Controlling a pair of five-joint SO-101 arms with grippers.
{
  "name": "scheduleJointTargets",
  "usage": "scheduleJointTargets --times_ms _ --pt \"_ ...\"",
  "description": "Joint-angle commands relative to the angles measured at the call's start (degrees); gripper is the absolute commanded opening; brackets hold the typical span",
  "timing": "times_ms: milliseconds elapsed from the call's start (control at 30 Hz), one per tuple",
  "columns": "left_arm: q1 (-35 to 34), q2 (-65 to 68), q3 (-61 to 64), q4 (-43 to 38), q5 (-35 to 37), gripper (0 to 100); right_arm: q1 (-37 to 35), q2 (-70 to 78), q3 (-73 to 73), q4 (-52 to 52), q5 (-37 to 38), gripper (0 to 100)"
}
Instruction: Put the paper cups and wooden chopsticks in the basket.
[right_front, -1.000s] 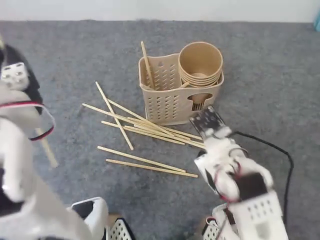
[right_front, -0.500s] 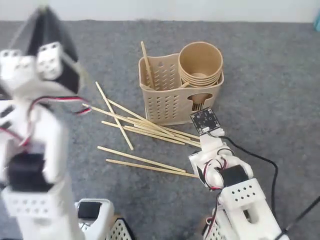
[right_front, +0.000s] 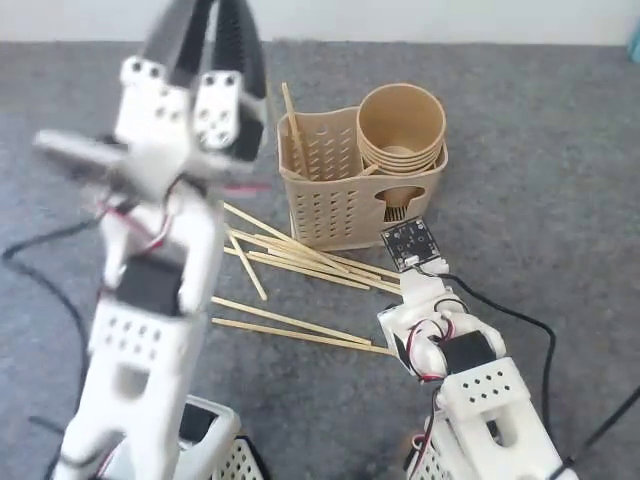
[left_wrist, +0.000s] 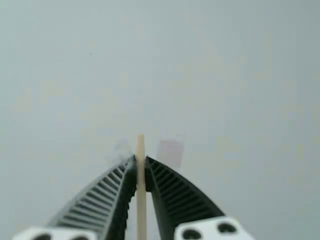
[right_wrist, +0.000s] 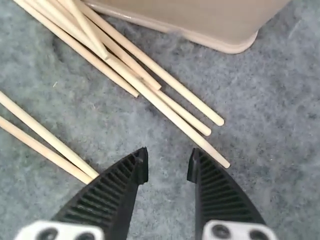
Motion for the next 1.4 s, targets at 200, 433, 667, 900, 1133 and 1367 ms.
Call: scheduleJointTargets --times_ms 200,433,667,900,1133,1367 --pt "0.5 15.3 -5.6 -2.6 -0.7 1 -0.2 0.3 -0.6 -0.8 -0.2 13.7" --pt "0.4 16.4 -3.9 -2.2 -0.9 5 -0.2 0.3 -0.6 -0.8 -0.1 13.7" --pt "-0.2 9.8 1.0 1.1 -0.8 19 -0.3 0.7 -0.6 -0.8 -0.1 13.7" --pt "-8.6 -3.9 0.9 18.5 -0.9 19 -0.4 0.7 -0.5 -0.2 1.5 13.7" --pt "-23.6 -19.8 1.9 49.2 -0.4 19 -12.4 0.8 1.9 0.2 4.4 13.8" --pt "-35.6 -26.1 15.0 61.4 -0.3 19 -22.0 0.8 -2.1 3.9 4.5 14.0"
